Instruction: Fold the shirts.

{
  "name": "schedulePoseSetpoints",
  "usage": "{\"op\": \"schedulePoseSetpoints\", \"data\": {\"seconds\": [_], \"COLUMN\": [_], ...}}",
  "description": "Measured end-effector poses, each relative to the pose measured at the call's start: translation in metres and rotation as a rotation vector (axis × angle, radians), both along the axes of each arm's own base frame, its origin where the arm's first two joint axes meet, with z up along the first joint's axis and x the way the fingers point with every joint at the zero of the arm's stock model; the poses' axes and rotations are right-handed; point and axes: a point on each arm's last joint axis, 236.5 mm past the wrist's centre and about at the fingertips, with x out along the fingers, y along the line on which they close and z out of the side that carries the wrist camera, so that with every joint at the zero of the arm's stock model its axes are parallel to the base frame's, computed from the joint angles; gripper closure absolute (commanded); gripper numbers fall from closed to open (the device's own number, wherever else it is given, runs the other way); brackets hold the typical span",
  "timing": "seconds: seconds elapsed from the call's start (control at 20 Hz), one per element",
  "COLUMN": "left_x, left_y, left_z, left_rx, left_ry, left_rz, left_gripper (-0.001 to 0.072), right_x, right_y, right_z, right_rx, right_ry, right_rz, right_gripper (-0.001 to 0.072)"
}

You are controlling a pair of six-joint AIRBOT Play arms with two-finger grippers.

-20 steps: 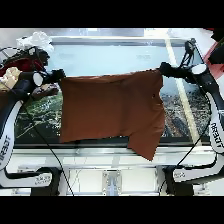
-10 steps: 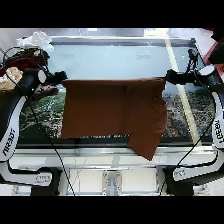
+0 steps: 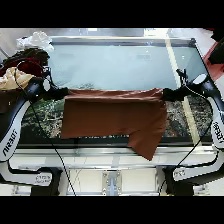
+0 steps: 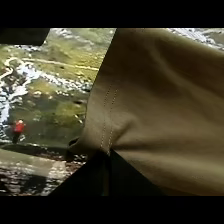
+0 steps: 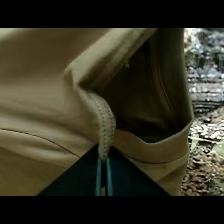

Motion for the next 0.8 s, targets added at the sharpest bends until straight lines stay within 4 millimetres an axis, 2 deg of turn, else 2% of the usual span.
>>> {"op": "schedulePoseSetpoints", "data": {"seconds": [0.05, 0.1, 0.15, 0.3, 0.4, 0.45, 0.55, 0.6, 0.7, 0.8], "left_x": [-0.002, -0.003, -0.002, 0.004, 0.008, 0.009, 0.008, 0.005, -0.006, -0.020], "left_y": [-0.002, -0.005, -0.007, -0.015, -0.017, -0.017, -0.019, -0.019, -0.019, -0.019], "left_z": [-0.002, -0.003, -0.003, 0.007, 0.028, 0.045, 0.082, 0.104, 0.139, 0.171], "left_rx": [-0.011, -0.025, -0.032, -0.072, -0.083, -0.085, -0.089, -0.085, -0.077, -0.071], "left_ry": [0.006, 0.008, 0.003, -0.029, -0.078, -0.115, -0.192, -0.235, -0.296, -0.352], "left_rz": [0.001, 0.004, 0.002, 0.008, 0.007, 0.002, -0.016, -0.029, -0.053, -0.071], "left_gripper": [0.0597, 0.0266, 0.0058, 0.0062, 0.0063, 0.0062, 0.0062, 0.0062, 0.0062, 0.0062], "right_x": [-0.002, -0.001, -0.001, 0.004, 0.002, -0.005, -0.031, -0.052, -0.096, -0.139], "right_y": [-0.001, -0.002, -0.002, 0.002, -0.006, -0.013, -0.026, -0.032, -0.034, -0.027], "right_z": [-0.007, -0.011, -0.014, -0.004, 0.014, 0.023, 0.035, 0.037, 0.034, 0.023], "right_rx": [-0.002, -0.006, -0.003, 0.031, 0.012, -0.009, -0.043, -0.054, -0.044, -0.017], "right_ry": [0.004, -0.002, -0.007, -0.043, -0.078, -0.079, -0.036, 0.005, 0.084, 0.153], "right_rz": [-0.012, -0.025, -0.036, -0.071, -0.078, -0.077, -0.068, -0.068, -0.081, -0.101], "right_gripper": [0.0508, 0.0353, 0.0353, 0.0341, 0.0320, 0.0319, 0.0319, 0.0319, 0.0320, 0.0318]}}
